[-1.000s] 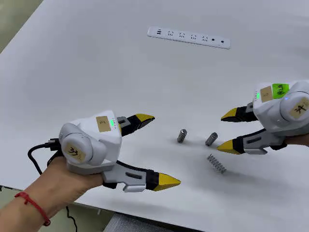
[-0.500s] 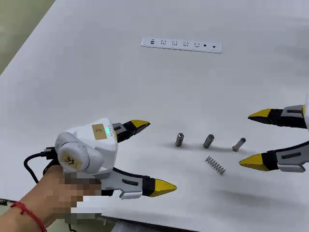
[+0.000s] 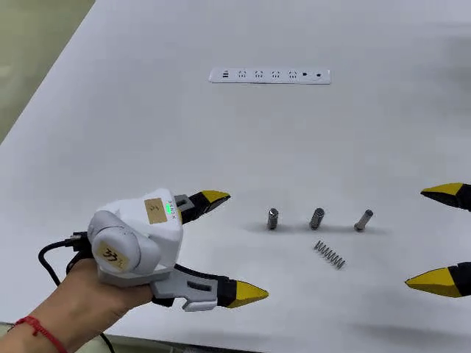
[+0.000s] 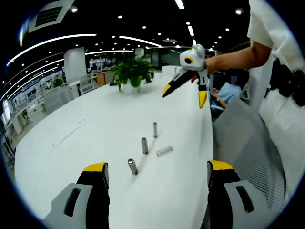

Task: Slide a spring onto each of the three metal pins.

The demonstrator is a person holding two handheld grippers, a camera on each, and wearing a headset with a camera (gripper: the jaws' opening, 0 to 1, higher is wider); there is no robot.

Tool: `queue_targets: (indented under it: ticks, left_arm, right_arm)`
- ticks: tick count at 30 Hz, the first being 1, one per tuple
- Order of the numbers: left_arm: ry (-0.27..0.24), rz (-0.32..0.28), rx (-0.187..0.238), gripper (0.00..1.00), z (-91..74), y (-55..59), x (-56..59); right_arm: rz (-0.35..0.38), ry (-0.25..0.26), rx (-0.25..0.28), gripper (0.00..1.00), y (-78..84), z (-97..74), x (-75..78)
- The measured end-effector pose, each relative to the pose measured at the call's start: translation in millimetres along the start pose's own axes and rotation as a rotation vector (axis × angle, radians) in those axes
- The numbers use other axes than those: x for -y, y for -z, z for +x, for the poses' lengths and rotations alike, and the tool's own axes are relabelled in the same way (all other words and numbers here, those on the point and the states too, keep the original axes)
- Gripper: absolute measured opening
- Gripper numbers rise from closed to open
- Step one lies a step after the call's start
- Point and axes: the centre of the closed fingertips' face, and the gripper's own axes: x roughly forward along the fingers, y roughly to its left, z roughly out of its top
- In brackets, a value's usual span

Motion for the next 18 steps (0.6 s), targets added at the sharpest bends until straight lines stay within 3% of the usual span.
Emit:
queue_targets:
  ticks: [7,9,15,16,18]
  left_arm:
    - [0.058,0.087,-0.046,0.77,21.5,-10.5,9.5]
    - [0.084,0.11,-0.063,0.74,34.9,-11.1,15.2]
    - [0.153,0.197,-0.148,0.66,64.1,-2.9,29.4]
    - [0.18,0.212,-0.175,0.65,70.5,0.7,33.9]
    - [0.187,0.263,-0.22,0.62,77.7,6.9,34.1]
  right_arm:
    - [0.046,0.033,0.019,0.84,15.8,-11.9,-0.2]
    - [0.058,0.042,0.017,0.84,23.2,-15.4,0.3]
    - [0.08,0.056,0.032,0.84,31.8,-19.8,0.2]
    - [0.085,0.058,0.037,0.84,34.0,-20.5,0.7]
    - [0.09,0.059,0.042,0.85,35.3,-20.8,-0.6]
